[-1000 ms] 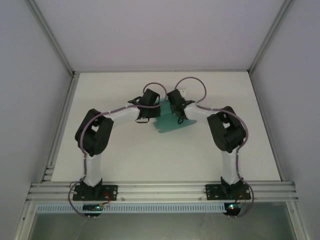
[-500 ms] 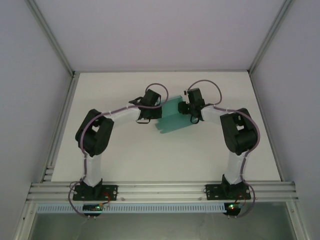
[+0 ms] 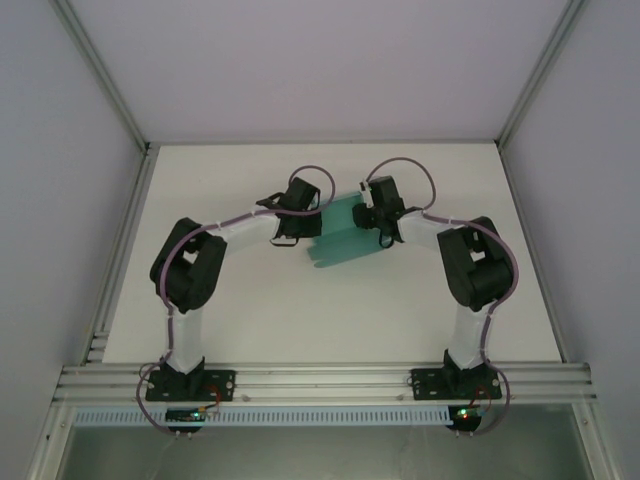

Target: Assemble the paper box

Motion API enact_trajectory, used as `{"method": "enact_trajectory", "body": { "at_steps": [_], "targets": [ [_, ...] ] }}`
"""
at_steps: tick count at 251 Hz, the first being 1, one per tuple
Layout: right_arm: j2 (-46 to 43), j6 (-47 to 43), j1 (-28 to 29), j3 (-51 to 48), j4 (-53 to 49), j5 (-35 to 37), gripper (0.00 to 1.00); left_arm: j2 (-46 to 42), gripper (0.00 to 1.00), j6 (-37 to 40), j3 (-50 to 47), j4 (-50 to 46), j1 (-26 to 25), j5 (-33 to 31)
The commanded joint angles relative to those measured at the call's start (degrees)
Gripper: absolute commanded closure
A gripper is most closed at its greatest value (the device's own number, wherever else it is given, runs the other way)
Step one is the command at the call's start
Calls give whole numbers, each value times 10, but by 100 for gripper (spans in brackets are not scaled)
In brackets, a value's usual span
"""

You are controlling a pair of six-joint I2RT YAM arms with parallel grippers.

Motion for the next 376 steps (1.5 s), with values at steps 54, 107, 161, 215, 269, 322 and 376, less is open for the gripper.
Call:
{"method": "enact_trajectory", "body": {
  "at_steps": [54,107,161,215,269,322,376],
  "targets": [
    [1,-59,-11,19,2,-23,68,-4,100,30,1,-37,-4,31],
    [28,-42,1,38,-10,148,100,-4,100,17,11,-48,-5,28],
    [84,51,12,125,-134,410,100,-6,100,-7,26,-80,-6,1],
    [123,123,23,193,-229,538,100,4,100,-11,49,-112,-6,-15],
    [76,95,18,140,-123,343,99,9,100,-4,75,-113,-3,-32],
    [-43,-70,19,1,70,84,54,3,100,35,82,-82,-2,-31],
    [-128,-58,-10,-40,58,-69,25,-2,100,42,71,-74,-2,-32]
  ]
}}
